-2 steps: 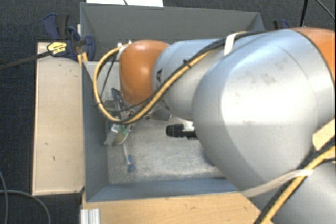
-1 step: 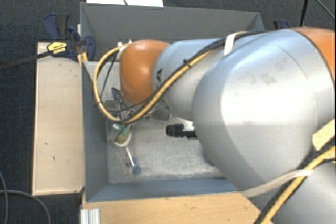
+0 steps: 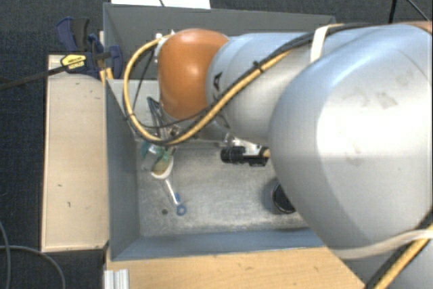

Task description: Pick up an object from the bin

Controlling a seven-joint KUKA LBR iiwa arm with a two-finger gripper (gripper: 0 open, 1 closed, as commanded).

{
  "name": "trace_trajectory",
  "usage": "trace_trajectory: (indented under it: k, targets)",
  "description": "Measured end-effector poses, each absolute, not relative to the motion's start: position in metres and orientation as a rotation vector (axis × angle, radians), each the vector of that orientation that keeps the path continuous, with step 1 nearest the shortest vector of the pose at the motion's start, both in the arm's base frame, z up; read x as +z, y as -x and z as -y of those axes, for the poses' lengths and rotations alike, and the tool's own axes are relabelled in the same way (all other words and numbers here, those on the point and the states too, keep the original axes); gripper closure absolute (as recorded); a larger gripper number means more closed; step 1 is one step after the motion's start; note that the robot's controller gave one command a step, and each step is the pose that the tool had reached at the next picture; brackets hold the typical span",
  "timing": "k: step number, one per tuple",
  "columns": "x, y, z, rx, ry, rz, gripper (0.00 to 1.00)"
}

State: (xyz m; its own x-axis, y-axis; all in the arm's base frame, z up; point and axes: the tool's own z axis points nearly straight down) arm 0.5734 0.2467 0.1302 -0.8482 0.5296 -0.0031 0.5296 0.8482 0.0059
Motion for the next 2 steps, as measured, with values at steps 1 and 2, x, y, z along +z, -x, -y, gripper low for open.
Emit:
trace_trajectory:
  k: [1, 2]
  targets:
    - [0.138, -0.574, -0.247, 0.005, -0.863, -3.018, 1.0]
    - [0.184, -0.576, -0.248, 0.008, -0.855, -3.018, 1.0]
